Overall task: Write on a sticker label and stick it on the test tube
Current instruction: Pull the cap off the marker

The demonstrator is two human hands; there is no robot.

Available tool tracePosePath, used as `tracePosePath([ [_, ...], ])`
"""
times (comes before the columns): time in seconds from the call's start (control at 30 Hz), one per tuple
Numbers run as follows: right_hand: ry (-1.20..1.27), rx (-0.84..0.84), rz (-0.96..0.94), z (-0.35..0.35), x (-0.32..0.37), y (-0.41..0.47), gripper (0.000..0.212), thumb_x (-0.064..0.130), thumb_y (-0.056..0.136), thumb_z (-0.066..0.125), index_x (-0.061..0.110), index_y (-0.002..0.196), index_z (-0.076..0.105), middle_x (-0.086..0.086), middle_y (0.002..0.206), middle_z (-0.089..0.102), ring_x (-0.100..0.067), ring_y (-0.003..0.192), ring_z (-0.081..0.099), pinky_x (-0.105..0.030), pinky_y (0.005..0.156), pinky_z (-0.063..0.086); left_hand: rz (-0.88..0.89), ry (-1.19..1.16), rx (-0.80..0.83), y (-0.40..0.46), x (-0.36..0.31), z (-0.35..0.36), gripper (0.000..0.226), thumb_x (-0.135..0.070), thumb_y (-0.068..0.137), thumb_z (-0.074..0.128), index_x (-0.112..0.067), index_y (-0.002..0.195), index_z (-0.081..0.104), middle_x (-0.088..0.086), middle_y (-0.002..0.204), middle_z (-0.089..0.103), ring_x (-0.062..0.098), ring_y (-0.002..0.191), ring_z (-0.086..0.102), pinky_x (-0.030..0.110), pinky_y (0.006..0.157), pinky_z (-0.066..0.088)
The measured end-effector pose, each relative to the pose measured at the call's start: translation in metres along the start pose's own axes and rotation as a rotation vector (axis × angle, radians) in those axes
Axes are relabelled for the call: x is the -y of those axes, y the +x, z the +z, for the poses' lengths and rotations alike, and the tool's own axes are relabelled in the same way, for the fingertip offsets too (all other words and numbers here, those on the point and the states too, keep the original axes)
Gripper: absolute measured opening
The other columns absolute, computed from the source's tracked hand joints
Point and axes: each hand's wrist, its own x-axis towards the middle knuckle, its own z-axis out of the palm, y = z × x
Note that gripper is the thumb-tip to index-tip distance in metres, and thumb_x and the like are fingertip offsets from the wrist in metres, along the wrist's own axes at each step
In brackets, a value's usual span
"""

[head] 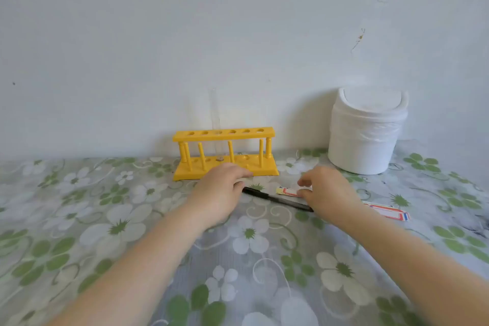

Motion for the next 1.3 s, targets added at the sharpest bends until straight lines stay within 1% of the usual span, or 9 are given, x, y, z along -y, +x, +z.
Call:
tracePosePath([
  [0.07, -0.032, -0.017, 0.016, 0.001, -0.003, 0.001, 0.031, 0.028, 0.085, 0.059, 0.015, 0.112, 0.063, -0.008, 0.117, 0.059, -0.025, 0.111, 0.052, -0.041, 0.092, 0.046, 0.013, 0.065, 0.041, 0.002, 0.001, 0.003, 0.038, -0.011, 0.095, 0.039, -0.019, 0.131, 0.051, 0.000, 0.139, 0.048, 0.016, 0.129, 0.040, 0.020, 0.097, 0.028],
  [0.13, -0.069, -0.006, 0.024, 0.001, -0.005, 0.000, 0.028, 0.030, 0.085, 0.059, 0.014, 0.106, 0.066, -0.010, 0.111, 0.061, -0.026, 0.106, 0.053, -0.039, 0.088, 0.047, 0.030, 0.112, 0.092, 0.003, 0.003, 0.009, 0.038, -0.010, 0.095, 0.040, -0.015, 0.131, 0.052, 0.002, 0.137, 0.051, 0.019, 0.128, 0.042, 0.026, 0.101, 0.030],
  [0.2, -0.078, 0.016, 0.021, 0.002, -0.006, 0.000, 0.026, 0.032, 0.084, 0.059, 0.014, 0.099, 0.070, -0.011, 0.105, 0.062, -0.026, 0.099, 0.055, -0.036, 0.082, 0.049, 0.051, 0.137, 0.126, 0.005, 0.006, 0.014, 0.034, -0.011, 0.093, 0.044, -0.012, 0.125, 0.056, 0.004, 0.129, 0.058, 0.023, 0.122, 0.047, 0.033, 0.099, 0.038],
  [0.33, -0.043, -0.008, -0.002, 0.002, -0.008, -0.001, 0.022, 0.033, 0.084, 0.059, 0.018, 0.096, 0.071, -0.009, 0.104, 0.061, -0.024, 0.097, 0.055, -0.034, 0.078, 0.048, 0.065, 0.172, 0.122, 0.007, 0.012, 0.016, 0.030, -0.022, 0.090, 0.053, -0.024, 0.118, 0.062, -0.001, 0.115, 0.066, 0.022, 0.111, 0.054, 0.042, 0.089, 0.046],
  [0.53, -0.009, -0.036, -0.046, 0.003, -0.011, -0.001, 0.022, 0.032, 0.086, 0.057, 0.018, 0.092, 0.073, -0.008, 0.098, 0.066, -0.026, 0.091, 0.058, -0.039, 0.078, 0.051, 0.103, 0.261, 0.082, 0.009, 0.009, 0.010, 0.021, -0.031, 0.087, 0.057, -0.033, 0.104, 0.068, -0.006, 0.094, 0.067, 0.018, 0.097, 0.054, 0.037, 0.078, 0.046],
  [0.63, -0.064, -0.048, -0.083, 0.003, -0.011, -0.002, 0.027, 0.029, 0.090, 0.049, 0.015, 0.088, 0.072, -0.009, 0.090, 0.065, -0.027, 0.084, 0.058, -0.039, 0.073, 0.050, 0.153, 0.295, 0.087, 0.007, 0.009, 0.007, 0.020, -0.032, 0.087, 0.056, -0.030, 0.103, 0.069, -0.006, 0.092, 0.068, 0.019, 0.096, 0.054, 0.036, 0.078, 0.045],
  [0.8, -0.177, -0.091, -0.106, 0.009, -0.012, -0.002, 0.023, 0.019, 0.092, 0.044, 0.012, 0.095, 0.066, -0.008, 0.096, 0.061, -0.026, 0.089, 0.056, -0.039, 0.074, 0.050, 0.212, 0.301, 0.043, -0.003, 0.010, -0.001, 0.021, -0.029, 0.090, 0.053, -0.025, 0.101, 0.070, -0.003, 0.093, 0.070, 0.021, 0.095, 0.057, 0.039, 0.080, 0.045],
  [0.97, -0.214, -0.125, -0.121, 0.009, -0.009, -0.005, 0.025, 0.020, 0.095, 0.039, 0.007, 0.095, 0.060, -0.010, 0.101, 0.060, -0.027, 0.094, 0.055, -0.036, 0.073, 0.045, 0.198, 0.270, 0.004, -0.018, 0.015, -0.011, 0.022, -0.027, 0.091, 0.052, -0.024, 0.105, 0.069, -0.003, 0.093, 0.069, 0.020, 0.094, 0.059, 0.037, 0.079, 0.045],
  [1.3, 0.065, -0.156, -0.124, 0.002, -0.007, -0.014, 0.018, 0.023, 0.085, 0.057, 0.014, 0.086, 0.073, -0.006, 0.088, 0.067, -0.025, 0.084, 0.059, -0.039, 0.072, 0.051, 0.019, 0.178, -0.052, -0.043, 0.020, -0.027, 0.020, -0.030, 0.092, 0.049, -0.029, 0.102, 0.066, -0.012, 0.091, 0.058, 0.011, 0.087, 0.054, 0.022, 0.061, 0.036],
])
